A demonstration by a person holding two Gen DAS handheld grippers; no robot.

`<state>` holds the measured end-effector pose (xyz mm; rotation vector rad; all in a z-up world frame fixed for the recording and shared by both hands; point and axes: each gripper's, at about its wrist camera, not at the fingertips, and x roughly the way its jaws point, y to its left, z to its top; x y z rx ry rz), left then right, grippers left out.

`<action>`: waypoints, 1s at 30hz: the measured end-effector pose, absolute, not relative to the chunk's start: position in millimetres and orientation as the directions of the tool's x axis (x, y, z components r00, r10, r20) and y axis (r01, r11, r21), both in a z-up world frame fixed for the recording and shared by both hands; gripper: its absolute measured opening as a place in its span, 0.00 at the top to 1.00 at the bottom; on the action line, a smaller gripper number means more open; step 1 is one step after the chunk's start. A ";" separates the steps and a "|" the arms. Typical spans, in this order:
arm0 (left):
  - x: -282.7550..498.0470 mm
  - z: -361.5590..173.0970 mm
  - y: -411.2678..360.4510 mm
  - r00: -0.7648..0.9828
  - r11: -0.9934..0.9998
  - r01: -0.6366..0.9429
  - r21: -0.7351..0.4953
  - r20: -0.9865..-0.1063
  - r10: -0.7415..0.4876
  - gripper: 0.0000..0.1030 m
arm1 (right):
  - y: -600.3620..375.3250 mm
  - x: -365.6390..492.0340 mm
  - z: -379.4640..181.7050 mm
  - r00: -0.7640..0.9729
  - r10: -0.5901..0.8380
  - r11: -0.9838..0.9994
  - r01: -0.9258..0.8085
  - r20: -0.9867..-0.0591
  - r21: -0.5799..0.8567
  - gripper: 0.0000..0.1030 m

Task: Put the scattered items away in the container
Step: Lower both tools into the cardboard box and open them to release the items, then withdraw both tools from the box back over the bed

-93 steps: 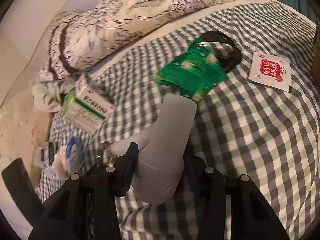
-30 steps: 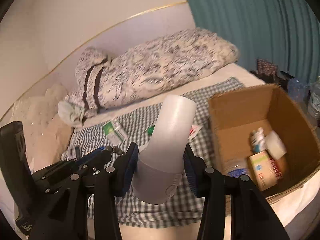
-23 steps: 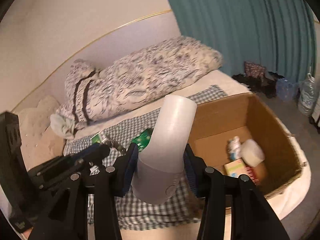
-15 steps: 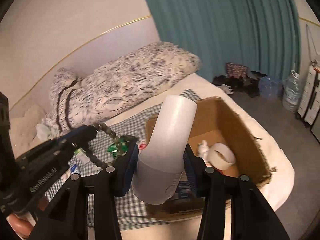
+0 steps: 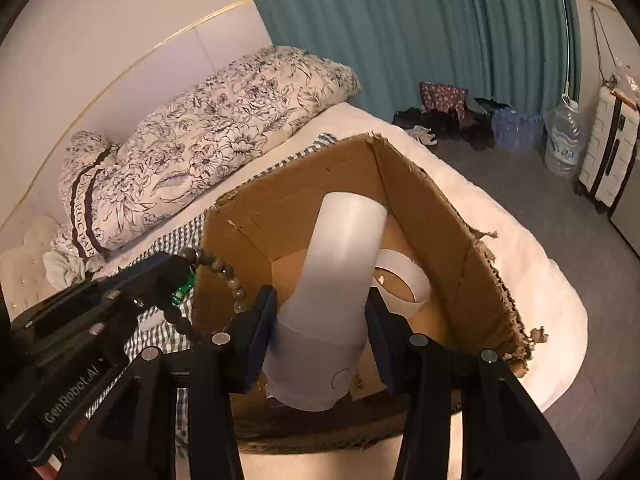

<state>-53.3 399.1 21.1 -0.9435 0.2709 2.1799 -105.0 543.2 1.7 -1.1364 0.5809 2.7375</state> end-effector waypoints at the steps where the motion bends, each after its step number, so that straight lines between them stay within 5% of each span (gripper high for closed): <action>1: -54.1 18.9 399.4 -0.461 -0.713 -0.696 -0.091 -0.704 0.540 0.87 | 544.8 -104.5 -0.5 -0.712 -0.038 -0.919 -0.251 -0.702 0.305 0.57; 3: -56.5 15.0 398.8 -0.457 -0.722 -0.685 -0.095 -0.716 0.528 0.81 | 548.2 -102.4 -2.0 -0.717 -0.035 -0.916 -0.256 -0.696 0.310 0.57; 5: -60.0 11.6 395.1 -0.459 -0.738 -0.666 -0.104 -0.723 0.516 0.51 | 550.4 -103.0 -3.6 -0.715 -0.029 -0.911 -0.268 -0.699 0.312 0.56; 8: -62.4 8.0 385.0 -0.471 -0.764 -0.635 -0.112 -0.728 0.499 0.37 | 549.0 -103.3 -6.0 -0.707 -0.024 -0.910 -0.278 -0.707 0.308 0.56; 25: -51.4 28.8 313.7 -0.564 -0.839 -0.543 -0.045 -0.721 0.403 0.26 | 500.3 -87.0 16.2 -0.730 -0.068 -0.927 -0.205 -0.680 0.313 0.54; 27: -48.2 31.7 298.0 -0.578 -0.852 -0.522 -0.046 -0.716 0.393 0.22 | 488.9 -82.3 21.5 -0.732 -0.066 -0.931 -0.199 -0.679 0.305 0.32; 30: -44.4 34.9 274.5 -0.598 -0.872 -0.489 -0.039 -0.712 0.367 0.19 | 471.2 -74.7 29.4 -0.739 -0.063 -0.938 -0.186 -0.671 0.293 0.20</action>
